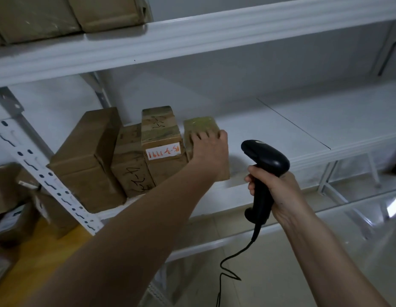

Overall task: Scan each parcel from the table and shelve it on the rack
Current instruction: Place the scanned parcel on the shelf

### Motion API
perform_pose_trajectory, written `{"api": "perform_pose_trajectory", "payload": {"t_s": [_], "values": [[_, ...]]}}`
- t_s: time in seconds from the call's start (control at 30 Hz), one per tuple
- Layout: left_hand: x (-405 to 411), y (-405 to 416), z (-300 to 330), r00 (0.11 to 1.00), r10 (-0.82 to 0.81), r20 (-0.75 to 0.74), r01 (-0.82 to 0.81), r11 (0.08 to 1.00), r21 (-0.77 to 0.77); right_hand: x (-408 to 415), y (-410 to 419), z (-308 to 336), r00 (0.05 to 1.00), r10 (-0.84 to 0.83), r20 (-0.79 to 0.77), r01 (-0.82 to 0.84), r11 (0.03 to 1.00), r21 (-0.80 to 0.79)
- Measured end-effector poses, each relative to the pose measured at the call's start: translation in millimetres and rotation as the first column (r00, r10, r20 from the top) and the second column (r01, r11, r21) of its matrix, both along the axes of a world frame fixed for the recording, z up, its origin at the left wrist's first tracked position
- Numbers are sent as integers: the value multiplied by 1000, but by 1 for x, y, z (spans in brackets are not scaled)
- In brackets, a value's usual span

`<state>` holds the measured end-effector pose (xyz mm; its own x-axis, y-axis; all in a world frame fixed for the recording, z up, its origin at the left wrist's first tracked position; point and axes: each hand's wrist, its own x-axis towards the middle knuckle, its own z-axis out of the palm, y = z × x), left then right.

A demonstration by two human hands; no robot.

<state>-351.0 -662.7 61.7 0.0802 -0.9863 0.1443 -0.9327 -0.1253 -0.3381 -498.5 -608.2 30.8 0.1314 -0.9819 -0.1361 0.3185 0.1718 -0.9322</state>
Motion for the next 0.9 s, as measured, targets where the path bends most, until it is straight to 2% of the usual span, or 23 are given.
{"api": "perform_pose_trajectory", "payload": {"t_s": [0.1,0.6,0.63,0.7,0.8,0.9], "values": [[0,-7,-3,1000,11,24,-10,999,-45,4,-1,2,1000,17,-5,-17,1000,-2],[24,-11,1,955,-141,-261,125,989,-79,12,8,-3,997,73,-27,-72,997,23],[24,-4,2,939,-172,-297,141,982,-123,13,9,-3,997,77,-27,-77,997,25],[24,13,-1,892,-279,-357,171,937,-305,16,11,-4,996,88,-27,-88,996,33],[34,46,-19,862,-398,-314,177,817,-548,25,15,-6,992,121,-24,-120,992,44],[62,82,-55,858,-387,-337,162,827,-538,42,24,-11,980,195,-50,-191,979,65]]}}
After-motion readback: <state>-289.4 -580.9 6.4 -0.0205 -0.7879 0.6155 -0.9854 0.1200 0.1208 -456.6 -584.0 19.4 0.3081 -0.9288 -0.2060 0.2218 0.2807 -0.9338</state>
